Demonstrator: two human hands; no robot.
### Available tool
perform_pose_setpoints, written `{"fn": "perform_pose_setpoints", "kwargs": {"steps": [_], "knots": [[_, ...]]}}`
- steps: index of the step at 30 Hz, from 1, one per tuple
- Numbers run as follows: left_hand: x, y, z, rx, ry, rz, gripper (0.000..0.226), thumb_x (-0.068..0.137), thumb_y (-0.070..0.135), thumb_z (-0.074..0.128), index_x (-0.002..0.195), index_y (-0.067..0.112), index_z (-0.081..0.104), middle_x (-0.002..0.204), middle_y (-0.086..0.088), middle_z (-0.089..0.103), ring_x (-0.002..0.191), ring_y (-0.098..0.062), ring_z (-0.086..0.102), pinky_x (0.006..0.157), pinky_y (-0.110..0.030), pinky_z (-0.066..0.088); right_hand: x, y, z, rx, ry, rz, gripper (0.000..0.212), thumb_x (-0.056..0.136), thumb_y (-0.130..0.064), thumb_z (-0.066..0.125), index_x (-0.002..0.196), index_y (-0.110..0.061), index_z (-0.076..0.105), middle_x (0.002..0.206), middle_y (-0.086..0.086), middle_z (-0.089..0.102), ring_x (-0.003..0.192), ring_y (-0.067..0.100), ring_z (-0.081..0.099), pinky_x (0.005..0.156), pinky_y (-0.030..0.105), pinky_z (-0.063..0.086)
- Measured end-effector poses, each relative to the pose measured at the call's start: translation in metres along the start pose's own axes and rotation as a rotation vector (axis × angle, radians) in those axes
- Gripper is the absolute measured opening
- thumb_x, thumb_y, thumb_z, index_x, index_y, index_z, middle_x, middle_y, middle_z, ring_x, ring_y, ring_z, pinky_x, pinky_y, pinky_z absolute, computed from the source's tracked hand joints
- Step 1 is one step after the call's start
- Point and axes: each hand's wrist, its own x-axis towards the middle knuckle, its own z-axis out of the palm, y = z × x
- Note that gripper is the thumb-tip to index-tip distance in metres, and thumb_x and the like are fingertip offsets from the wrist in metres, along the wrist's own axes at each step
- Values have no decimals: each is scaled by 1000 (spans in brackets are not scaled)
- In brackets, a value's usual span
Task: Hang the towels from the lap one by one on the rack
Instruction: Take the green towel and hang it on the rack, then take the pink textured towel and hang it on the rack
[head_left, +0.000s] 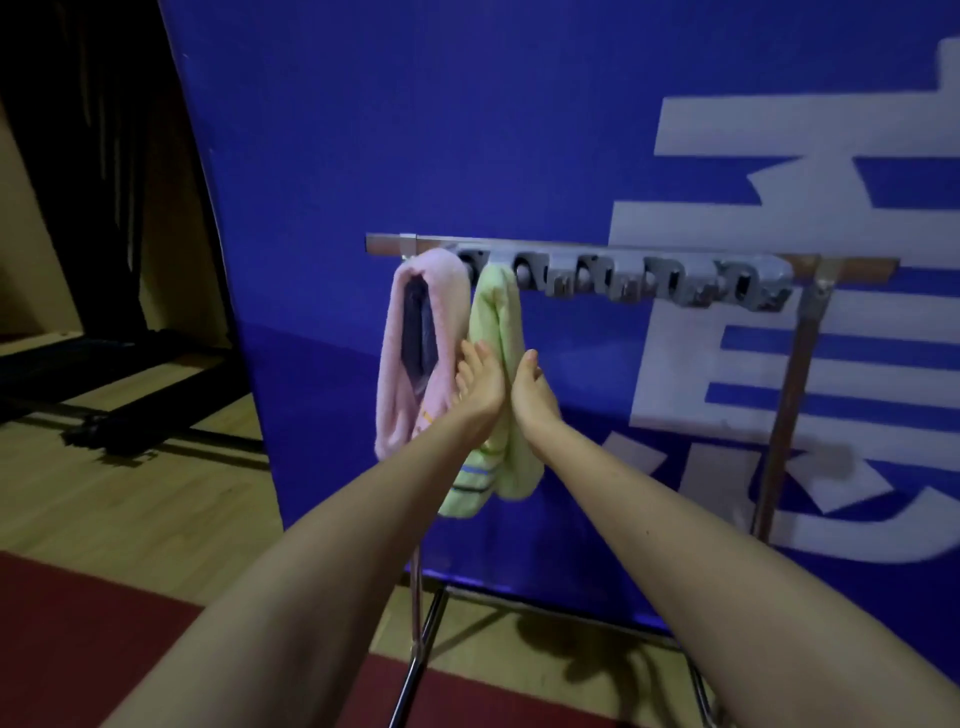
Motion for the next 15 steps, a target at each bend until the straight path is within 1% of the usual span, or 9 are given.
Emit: {"fn": "perform_pose_setpoints", "kwargs": {"steps": [2, 4, 5, 7, 9, 11, 13, 14, 15], "knots": [[-21, -11, 5, 14, 87, -70, 54, 102, 39, 10, 150, 16, 3, 159, 4, 0, 146, -10, -4, 118, -33, -7, -14, 22, 0, -19, 16, 29, 64, 97, -51, 13, 139, -12, 41, 143, 16, 44, 133, 34, 38, 110, 44, 30], [-44, -34, 6, 94, 88, -89, 54, 101, 39, 9, 151, 18, 4, 159, 4, 2, 147, -11, -1, 118, -34, -7, -28, 46, -2, -11, 23, 38, 63, 98, -51, 14, 135, -12, 46, 140, 15, 47, 132, 34, 40, 110, 45, 31], [-48, -48, 6, 97, 94, -67, 56, 100, 43, 9, 150, 19, 11, 159, 1, 9, 147, -15, 8, 120, -38, 0, -33, 58, -3, -8, 25, 29, 63, 98, -51, 15, 134, -12, 49, 138, 14, 50, 130, 34, 41, 109, 45, 33], [-57, -79, 9, 48, 112, -86, 64, 93, 53, 12, 142, 17, 34, 148, -7, 37, 135, -26, 37, 114, -45, 25, -43, 85, -5, -2, 27, 11, 61, 98, -49, 17, 129, -10, 52, 131, 14, 56, 125, 33, 47, 106, 44, 36], [-69, -104, 13, 62, 126, -120, 57, 97, 45, 19, 126, 7, 51, 129, -13, 56, 118, -32, 51, 102, -40, 38, -51, 113, -10, -10, 16, 12, 54, 99, -44, 22, 120, -7, 56, 118, 17, 61, 114, 32, 54, 101, 41, 40], [-85, -131, 20, 142, 63, -130, 49, 100, 36, 27, 98, 2, 62, 108, -17, 64, 105, -33, 57, 85, -35, 41, -58, 148, -14, -53, 3, 8, 40, 99, -41, 28, 92, -13, 58, 93, 15, 61, 92, 31, 56, 90, 44, 46], [-102, -160, 23, 239, 33, -124, 48, 98, 38, 35, 63, 10, 51, 73, -10, 60, 77, -30, 56, 67, -32, 36, -67, 185, -19, -127, 36, 37, 37, 98, -37, 34, 68, -19, 45, 74, 5, 54, 78, 27, 52, 69, 41, 45], [-108, -175, 26, 275, 43, -125, 51, 97, 39, 38, 54, 13, 40, 59, -5, 49, 62, -26, 48, 60, -32, 32, -70, 204, -20, -181, 52, 49, 40, 98, -36, 35, 62, -19, 40, 68, 2, 50, 75, 25, 50, 59, 35, 38], [-114, -193, 31, 316, 28, -145, 54, 96, 40, 41, 50, 14, 32, 51, -2, 39, 52, -22, 39, 55, -32, 28, -74, 224, -20, -243, 63, 81, 43, 98, -35, 36, 59, -16, 37, 66, 3, 47, 73, 25, 48, 54, 32, 31]]}}
